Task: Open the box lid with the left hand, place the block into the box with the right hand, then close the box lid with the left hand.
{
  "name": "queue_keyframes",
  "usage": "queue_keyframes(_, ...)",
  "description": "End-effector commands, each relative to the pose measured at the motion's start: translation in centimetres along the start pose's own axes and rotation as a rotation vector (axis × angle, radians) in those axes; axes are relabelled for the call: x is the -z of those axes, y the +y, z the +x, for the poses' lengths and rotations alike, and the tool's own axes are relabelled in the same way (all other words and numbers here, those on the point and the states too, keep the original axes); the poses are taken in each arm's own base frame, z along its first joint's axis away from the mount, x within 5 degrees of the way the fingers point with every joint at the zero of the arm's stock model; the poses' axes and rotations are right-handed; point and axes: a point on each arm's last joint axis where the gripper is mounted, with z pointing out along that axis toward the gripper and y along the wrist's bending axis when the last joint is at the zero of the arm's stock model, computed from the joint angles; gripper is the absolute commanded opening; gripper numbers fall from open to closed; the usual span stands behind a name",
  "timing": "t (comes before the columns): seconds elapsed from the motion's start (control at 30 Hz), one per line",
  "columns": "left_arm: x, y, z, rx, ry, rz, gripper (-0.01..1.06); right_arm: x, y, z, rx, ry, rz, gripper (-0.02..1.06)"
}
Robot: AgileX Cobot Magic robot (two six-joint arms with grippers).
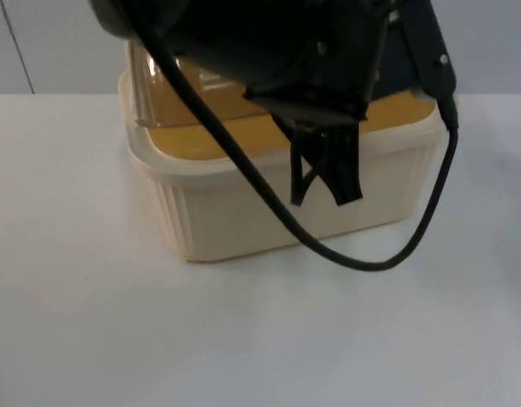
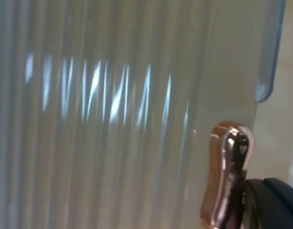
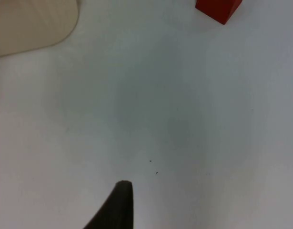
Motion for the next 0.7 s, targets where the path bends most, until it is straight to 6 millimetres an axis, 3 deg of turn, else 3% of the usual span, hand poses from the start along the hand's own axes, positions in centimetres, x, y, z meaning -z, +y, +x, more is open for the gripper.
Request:
queue_keyframes(0.0,0.9,1.5,-0.3,0.005,-0.026,-0.043,0.0,0.2,-0.1,-0.3,0.0,-0.024,0.004,1.05)
queue_keyframes(0.17,1.2,2.0,-0.5,-0.025,-0.049,-0.073,0.0,0.2,-0.1,-0.2,-0.003,-0.018,0.002,1.05)
queue_keyframes(0.67,-0.5,4.3,1.3,0.006,-0.001,-0.106,0.0,0.1,-0.1,-0.1,-0.003,-0.013,0.001,1.05)
